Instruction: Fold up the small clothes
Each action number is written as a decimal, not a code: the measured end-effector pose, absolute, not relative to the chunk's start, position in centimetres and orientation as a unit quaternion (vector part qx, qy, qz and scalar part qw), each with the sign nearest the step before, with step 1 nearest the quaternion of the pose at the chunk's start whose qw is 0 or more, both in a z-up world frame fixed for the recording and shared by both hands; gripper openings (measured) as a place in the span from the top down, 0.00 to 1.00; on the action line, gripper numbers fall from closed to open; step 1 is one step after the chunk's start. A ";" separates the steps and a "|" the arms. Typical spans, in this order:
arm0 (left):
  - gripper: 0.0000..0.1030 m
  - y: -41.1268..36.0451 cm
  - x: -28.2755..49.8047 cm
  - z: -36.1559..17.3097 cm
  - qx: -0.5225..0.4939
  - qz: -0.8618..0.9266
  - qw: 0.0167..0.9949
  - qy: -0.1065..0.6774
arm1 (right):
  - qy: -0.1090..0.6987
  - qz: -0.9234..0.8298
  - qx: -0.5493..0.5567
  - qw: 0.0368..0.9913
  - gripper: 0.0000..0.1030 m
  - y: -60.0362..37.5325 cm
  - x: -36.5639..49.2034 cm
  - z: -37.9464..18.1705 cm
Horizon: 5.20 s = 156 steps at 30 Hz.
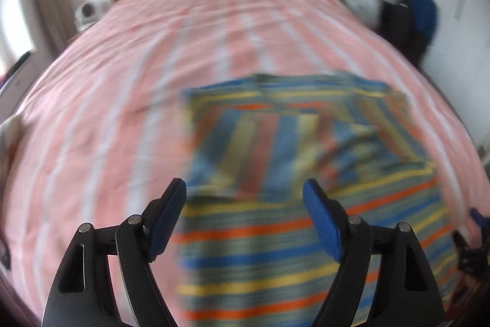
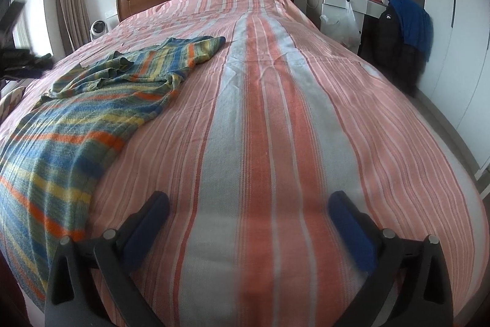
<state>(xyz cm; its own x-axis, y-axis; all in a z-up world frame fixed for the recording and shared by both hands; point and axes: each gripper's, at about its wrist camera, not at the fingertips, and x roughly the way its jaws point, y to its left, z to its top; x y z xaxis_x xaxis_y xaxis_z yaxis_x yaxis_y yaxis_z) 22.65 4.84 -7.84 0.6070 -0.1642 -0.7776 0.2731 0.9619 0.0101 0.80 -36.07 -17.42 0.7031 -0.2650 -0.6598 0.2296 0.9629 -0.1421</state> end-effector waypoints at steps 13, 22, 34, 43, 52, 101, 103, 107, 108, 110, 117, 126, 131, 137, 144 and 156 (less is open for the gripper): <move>0.16 10.4 28.5 -16.4 -0.034 -0.021 0.885 0.464 | 0.385 -0.114 -0.031 0.915 0.11 -35.0 1.4 -12.1; 0.14 10.9 26.9 -17.0 -0.048 -0.037 0.899 0.433 | 0.454 0.129 0.257 0.843 0.31 -32.3 20.3 -7.4; 0.07 10.9 27.2 -17.6 -0.047 -0.046 0.903 0.425 | 0.487 0.051 0.264 0.831 0.97 -28.4 31.1 -15.5; 0.06 10.6 27.2 -17.6 -0.042 -0.044 0.904 0.424 | 0.488 0.048 0.182 0.852 0.78 -27.9 30.0 -15.6; 0.05 10.4 27.4 -17.5 -0.035 -0.041 0.903 0.426 | 0.532 0.068 0.206 0.818 0.73 -24.9 25.6 -17.2; 0.00 19.5 29.2 -17.7 -0.004 0.040 0.896 0.442 | 0.452 -0.126 -0.027 0.883 0.00 -39.7 15.5 -16.4; 0.00 19.5 29.3 -17.7 -0.004 0.040 0.896 0.442 | 0.452 -0.126 -0.027 0.883 0.00 -39.7 15.5 -16.4; 0.00 19.5 29.3 -17.7 -0.004 0.040 0.896 0.442 | 0.452 -0.126 -0.027 0.883 0.00 -39.7 15.5 -16.4; 0.00 19.5 29.2 -17.7 -0.004 0.040 0.896 0.442 | 0.452 -0.126 -0.027 0.883 0.00 -39.7 15.5 -16.4; 0.00 19.5 29.2 -17.7 -0.004 0.040 0.896 0.442 | 0.452 -0.126 -0.027 0.883 0.00 -39.8 15.5 -16.4; 0.00 19.6 29.2 -17.7 -0.004 0.040 0.896 0.442 | 0.452 -0.126 -0.027 0.883 0.00 -39.7 15.5 -16.4; 0.00 19.5 29.2 -17.7 -0.004 0.040 0.896 0.442 | 0.452 -0.126 -0.027 0.883 0.00 -39.8 15.5 -16.4; 0.00 19.5 29.3 -17.7 -0.004 0.040 0.896 0.442 | 0.452 -0.126 -0.027 0.883 0.00 -39.8 15.5 -16.4; 0.00 19.6 29.2 -17.7 -0.004 0.040 0.896 0.442 | 0.452 -0.126 -0.027 0.883 0.00 -39.8 15.5 -16.4; 0.00 19.6 29.2 -17.7 -0.004 0.040 0.896 0.442 | 0.452 -0.126 -0.027 0.883 0.00 -39.8 15.5 -16.4; 0.00 19.5 29.3 -17.7 -0.004 0.040 0.896 0.442 | 0.452 -0.126 -0.027 0.883 0.00 -39.8 15.5 -16.4</move>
